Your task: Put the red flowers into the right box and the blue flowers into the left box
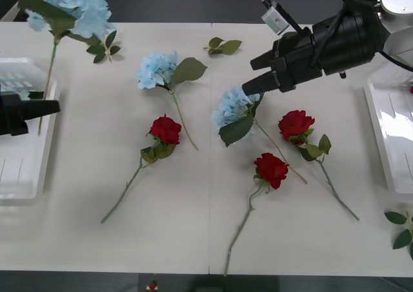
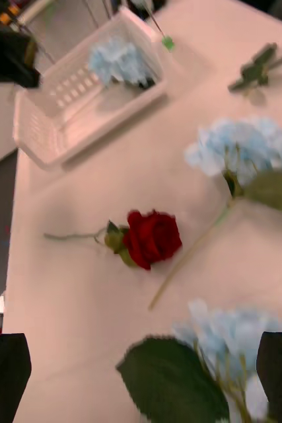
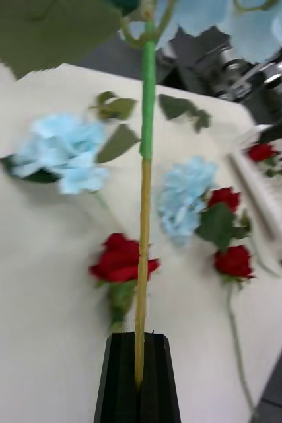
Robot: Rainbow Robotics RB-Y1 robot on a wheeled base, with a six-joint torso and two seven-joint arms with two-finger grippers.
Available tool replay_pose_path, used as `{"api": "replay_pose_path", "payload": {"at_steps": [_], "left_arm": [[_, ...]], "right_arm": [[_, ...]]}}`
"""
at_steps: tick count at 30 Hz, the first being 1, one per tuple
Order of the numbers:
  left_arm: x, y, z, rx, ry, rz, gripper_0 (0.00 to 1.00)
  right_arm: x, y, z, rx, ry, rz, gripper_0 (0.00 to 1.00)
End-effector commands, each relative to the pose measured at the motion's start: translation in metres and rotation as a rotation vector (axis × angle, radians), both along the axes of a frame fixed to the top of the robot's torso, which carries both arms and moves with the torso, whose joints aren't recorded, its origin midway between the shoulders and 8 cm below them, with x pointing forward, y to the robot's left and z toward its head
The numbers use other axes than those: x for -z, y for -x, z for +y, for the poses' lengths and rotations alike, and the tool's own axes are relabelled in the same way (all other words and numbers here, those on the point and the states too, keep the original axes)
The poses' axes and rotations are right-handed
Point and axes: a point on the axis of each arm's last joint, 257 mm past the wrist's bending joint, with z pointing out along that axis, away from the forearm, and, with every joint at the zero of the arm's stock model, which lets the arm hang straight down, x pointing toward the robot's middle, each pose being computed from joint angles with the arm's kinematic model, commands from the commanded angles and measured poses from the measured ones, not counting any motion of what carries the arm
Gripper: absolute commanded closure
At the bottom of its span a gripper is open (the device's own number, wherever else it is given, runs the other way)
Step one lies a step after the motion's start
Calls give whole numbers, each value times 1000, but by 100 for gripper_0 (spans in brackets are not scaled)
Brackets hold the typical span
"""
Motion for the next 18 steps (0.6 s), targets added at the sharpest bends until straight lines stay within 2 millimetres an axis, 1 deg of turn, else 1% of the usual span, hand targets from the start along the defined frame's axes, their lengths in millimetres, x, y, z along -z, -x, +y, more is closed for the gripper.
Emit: {"api": "replay_pose_path", "payload": {"at_steps": [1, 2, 3, 6, 7, 8, 9, 11, 13, 14, 15, 17, 18], "left_arm": [[-5, 2, 69, -169, -129, 49, 100], [-8, 1, 89, -217, -176, 40, 100], [-10, 0, 99, -240, -199, 35, 100], [-20, -2, 162, -391, -347, -7, 100], [-22, -3, 172, -417, -372, -19, 100], [-27, -5, 191, -469, -417, -46, 100], [-28, -5, 201, -495, -438, -56, 100], [-32, -7, 233, -587, -501, -108, 100], [-32, -7, 255, -653, -543, -143, 100], [-32, -6, 261, -670, -555, -149, 100], [-30, -5, 274, -705, -575, -157, 100], [-24, -4, 290, -745, -587, -161, 100], [-16, -2, 300, -769, -598, -155, 100]], "right_arm": [[-8, -6, -26, 105, 87, -23, 0], [0, -9, -42, 154, 136, -16, 0], [3, -8, -48, 172, 157, -14, 0], [20, -7, -94, 273, 296, -9, 0], [22, -7, -103, 288, 320, -7, 0], [26, -4, -117, 312, 366, 2, 0], [29, -3, -124, 324, 388, 10, 0], [35, -2, -152, 375, 468, 29, 0], [40, 0, -171, 409, 530, 39, 0], [42, 1, -177, 419, 547, 45, 0], [46, 4, -189, 434, 592, 50, 0], [52, 6, -204, 460, 640, 52, 0], [59, 7, -212, 477, 665, 54, 0]]}}
